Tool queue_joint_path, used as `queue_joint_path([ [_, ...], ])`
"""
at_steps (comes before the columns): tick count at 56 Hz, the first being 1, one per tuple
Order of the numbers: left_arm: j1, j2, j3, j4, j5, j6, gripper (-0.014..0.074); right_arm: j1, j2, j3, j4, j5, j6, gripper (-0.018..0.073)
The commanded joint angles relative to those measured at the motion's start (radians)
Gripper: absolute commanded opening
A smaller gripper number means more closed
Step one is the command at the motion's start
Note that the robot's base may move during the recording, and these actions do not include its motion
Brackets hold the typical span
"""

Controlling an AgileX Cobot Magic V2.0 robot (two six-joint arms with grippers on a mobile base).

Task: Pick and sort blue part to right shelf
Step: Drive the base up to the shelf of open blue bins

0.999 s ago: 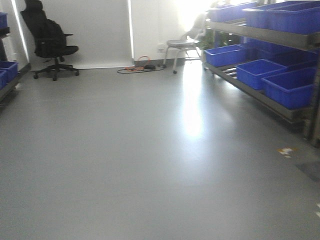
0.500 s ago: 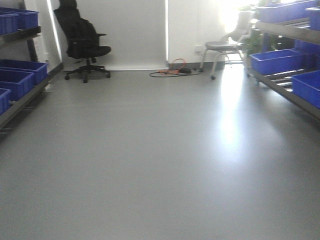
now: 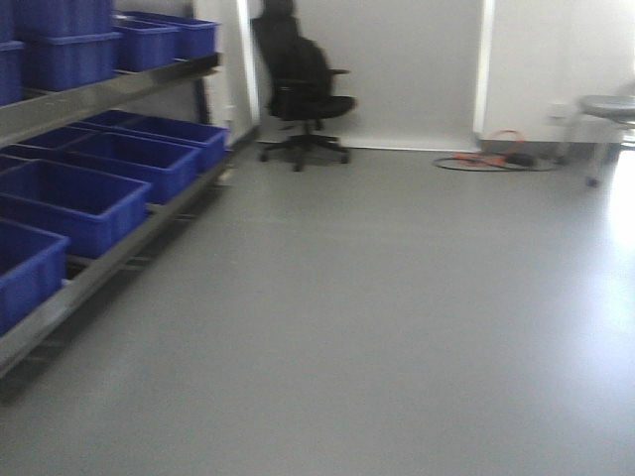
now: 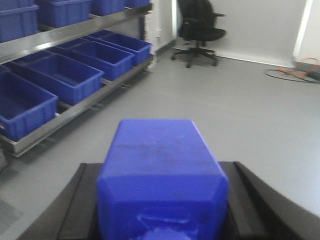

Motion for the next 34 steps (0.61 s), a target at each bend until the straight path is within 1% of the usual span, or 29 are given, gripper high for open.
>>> queue_joint_path([
  [1,-0.002,0.01,-0.032,0.008,-0.089,-0.004,0.0283,0.001,0.012,-0.026,-0.011,-0.092,-0.01,0.0207],
  [34,-0.002,0.01,-0.032,0.008,-0.089,-0.004,0.0283,0.001,0.012,-0.026,-0.011,-0.092,-0.01,0.0207],
])
